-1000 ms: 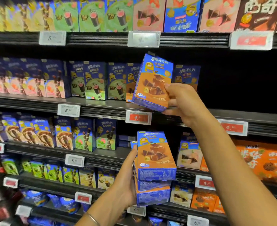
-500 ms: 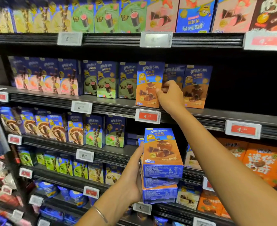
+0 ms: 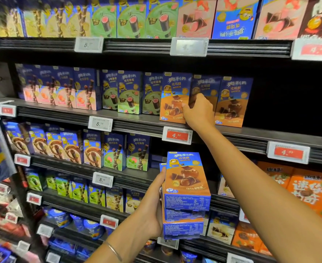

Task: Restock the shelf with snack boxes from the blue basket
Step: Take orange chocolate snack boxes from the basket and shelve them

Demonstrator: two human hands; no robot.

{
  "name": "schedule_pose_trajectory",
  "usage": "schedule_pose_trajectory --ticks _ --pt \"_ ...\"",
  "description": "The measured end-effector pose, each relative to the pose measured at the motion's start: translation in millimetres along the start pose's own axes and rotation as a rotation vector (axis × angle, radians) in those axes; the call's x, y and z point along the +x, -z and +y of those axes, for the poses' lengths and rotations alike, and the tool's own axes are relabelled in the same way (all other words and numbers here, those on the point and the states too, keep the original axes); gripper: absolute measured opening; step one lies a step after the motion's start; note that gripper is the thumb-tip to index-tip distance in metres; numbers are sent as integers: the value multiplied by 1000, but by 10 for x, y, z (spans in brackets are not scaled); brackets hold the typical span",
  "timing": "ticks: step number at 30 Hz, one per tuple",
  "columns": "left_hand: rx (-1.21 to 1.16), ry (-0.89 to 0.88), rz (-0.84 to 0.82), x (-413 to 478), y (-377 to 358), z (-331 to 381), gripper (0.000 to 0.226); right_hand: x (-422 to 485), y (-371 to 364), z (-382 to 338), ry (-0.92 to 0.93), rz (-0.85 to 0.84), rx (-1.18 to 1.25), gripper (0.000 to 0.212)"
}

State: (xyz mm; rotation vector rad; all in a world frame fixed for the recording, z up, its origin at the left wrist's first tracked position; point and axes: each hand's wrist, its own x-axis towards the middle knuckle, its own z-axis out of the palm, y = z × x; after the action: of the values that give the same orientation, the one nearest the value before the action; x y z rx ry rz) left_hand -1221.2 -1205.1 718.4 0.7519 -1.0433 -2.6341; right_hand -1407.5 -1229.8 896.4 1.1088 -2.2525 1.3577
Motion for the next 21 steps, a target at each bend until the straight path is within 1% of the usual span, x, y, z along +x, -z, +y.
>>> schedule_pose_trajectory --ticks 4,7,10,12,13,15,16,18,19,21 --pt "-13 7 -16 23 9 0 77 -11 9 7 -1 -17 4 43" --pt "-24 8 -24 28 3 0 75 -121 103 19 4 -11 70 43" --pt "-32 6 -42 33 -17 -9 70 -492 297 136 65 107 262 31" --pt "-42 -13 -37 32 -24 -13 67 -848 395 286 83 123 364 19" --pt "-45 -31 -35 35 -26 -11 67 -1018 430 370 60 99 404 15" --pt "-54 -75 -20 37 -33 -20 68 -1299 474 518 -66 -15 472 14" --pt "-53 -103 -12 44 -38 -31 69 -1399 489 574 -146 -101 475 17" --pt "-34 -171 -6 37 -42 -63 71 -1538 513 643 -283 -288 439 30" --pt "-21 -201 -3 36 -46 -79 69 -1581 531 660 -326 -363 429 35" --pt "7 -247 8 22 -51 -108 66 -1644 566 650 -360 -465 435 37"
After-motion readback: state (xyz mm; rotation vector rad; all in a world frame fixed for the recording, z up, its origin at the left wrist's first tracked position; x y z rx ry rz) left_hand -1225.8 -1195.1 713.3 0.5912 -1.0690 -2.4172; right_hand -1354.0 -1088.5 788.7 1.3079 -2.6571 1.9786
